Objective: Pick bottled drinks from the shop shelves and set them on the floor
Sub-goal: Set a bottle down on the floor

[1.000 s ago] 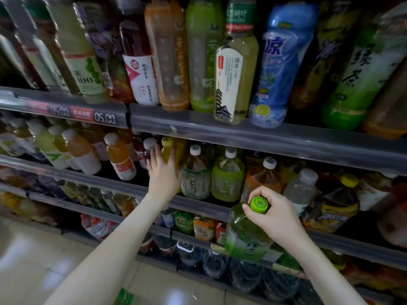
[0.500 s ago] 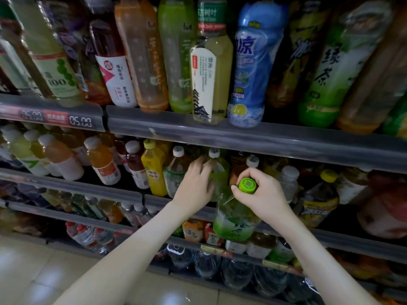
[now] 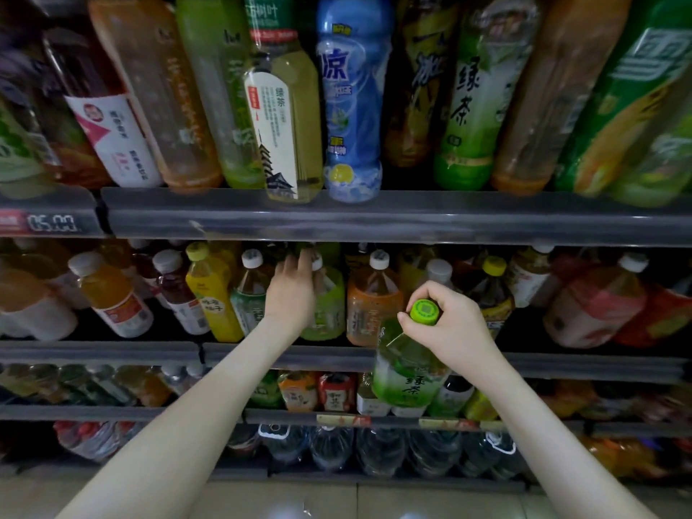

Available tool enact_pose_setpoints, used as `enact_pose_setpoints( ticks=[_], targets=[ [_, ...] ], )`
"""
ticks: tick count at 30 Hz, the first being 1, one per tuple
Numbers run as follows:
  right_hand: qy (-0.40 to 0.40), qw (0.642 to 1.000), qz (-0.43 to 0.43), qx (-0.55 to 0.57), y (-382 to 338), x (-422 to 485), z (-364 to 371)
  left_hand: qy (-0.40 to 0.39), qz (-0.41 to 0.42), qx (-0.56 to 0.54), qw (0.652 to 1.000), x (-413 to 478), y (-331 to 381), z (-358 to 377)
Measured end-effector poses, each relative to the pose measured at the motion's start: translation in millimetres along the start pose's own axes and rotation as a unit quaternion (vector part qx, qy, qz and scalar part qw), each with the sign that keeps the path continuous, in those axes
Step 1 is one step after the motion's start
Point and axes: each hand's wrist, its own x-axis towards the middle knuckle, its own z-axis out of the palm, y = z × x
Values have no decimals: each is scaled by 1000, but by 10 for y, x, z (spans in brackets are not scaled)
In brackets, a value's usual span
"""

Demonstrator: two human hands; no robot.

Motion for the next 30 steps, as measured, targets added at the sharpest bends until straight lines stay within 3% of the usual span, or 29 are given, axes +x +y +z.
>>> enact_pose_setpoints(
  ticks=[6, 13, 16, 19, 22, 24, 27, 30],
  targets=[
    [-8, 1000, -8, 9, -37, -34, 34, -69, -117, 21, 991, 210, 132, -17],
    [-9, 999, -27, 34, -122, -65, 27, -92, -163, 2, 982, 250, 181, -20],
    [-2, 999, -30, 40, -132, -52, -10, -107, -132, -23, 985, 93, 256, -89],
    [1, 999, -27, 44, -150, -23, -66, -178, -7, -112, 978, -205, 332, -212],
    [11, 997, -46, 58, -225, 54, -159, -335, 129, -202, 911, -471, 391, -337],
    [11, 995, -70, 67, -298, 101, -213, -375, 93, -273, 881, -563, 459, -338],
    [0, 994, -89, 58, -340, 119, -231, -379, 50, -330, 863, -548, 558, -297],
    [-4, 997, -60, 58, -241, 98, -217, -436, 69, -203, 874, -469, 454, -223]
  ],
)
